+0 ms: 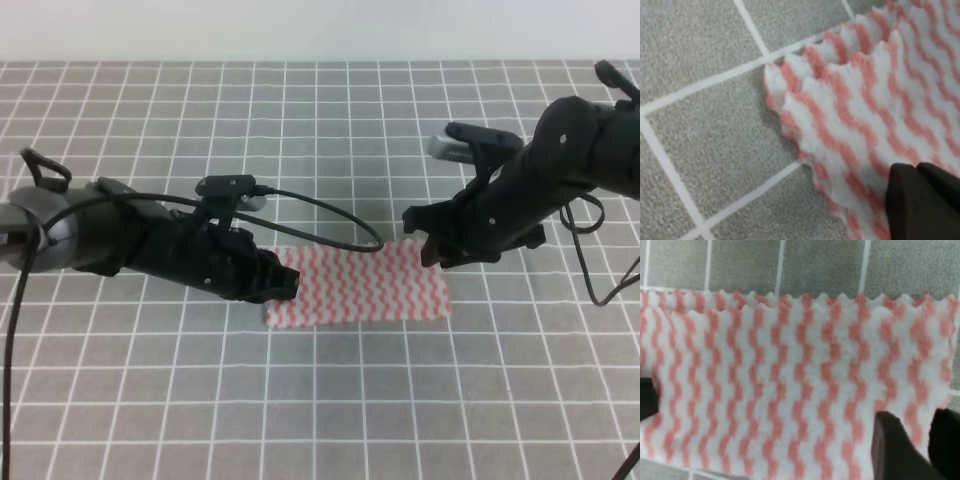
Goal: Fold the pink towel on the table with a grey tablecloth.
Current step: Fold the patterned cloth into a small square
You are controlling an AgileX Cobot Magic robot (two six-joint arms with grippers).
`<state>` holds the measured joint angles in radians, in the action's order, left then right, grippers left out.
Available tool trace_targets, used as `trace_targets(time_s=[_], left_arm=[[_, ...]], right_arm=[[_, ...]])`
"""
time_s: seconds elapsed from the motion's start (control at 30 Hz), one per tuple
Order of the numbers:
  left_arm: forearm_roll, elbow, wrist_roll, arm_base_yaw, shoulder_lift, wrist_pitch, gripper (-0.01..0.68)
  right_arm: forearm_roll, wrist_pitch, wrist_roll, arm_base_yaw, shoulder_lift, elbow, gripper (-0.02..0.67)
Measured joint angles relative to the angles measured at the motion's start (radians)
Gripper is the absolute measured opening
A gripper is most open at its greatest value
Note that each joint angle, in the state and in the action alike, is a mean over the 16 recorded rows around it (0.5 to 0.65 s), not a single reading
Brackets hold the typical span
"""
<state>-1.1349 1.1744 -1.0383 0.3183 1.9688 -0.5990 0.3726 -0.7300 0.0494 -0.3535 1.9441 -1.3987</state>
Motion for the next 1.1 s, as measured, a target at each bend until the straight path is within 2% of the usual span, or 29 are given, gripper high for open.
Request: trace_targets(time_s=[0.7, 1.1], left_arm=[[-0.003, 0.0, -0.004, 0.0, 0.018, 0.0, -0.001], [-0.001, 0.0, -0.005, 0.0, 0.018, -0.008, 0.0]], right_arm=[[0.011, 0.032, 0.022, 0.016, 0.057, 0.001, 0.244], [0.045, 0.023, 0.02, 0.017, 0.071, 0.002, 0.223]])
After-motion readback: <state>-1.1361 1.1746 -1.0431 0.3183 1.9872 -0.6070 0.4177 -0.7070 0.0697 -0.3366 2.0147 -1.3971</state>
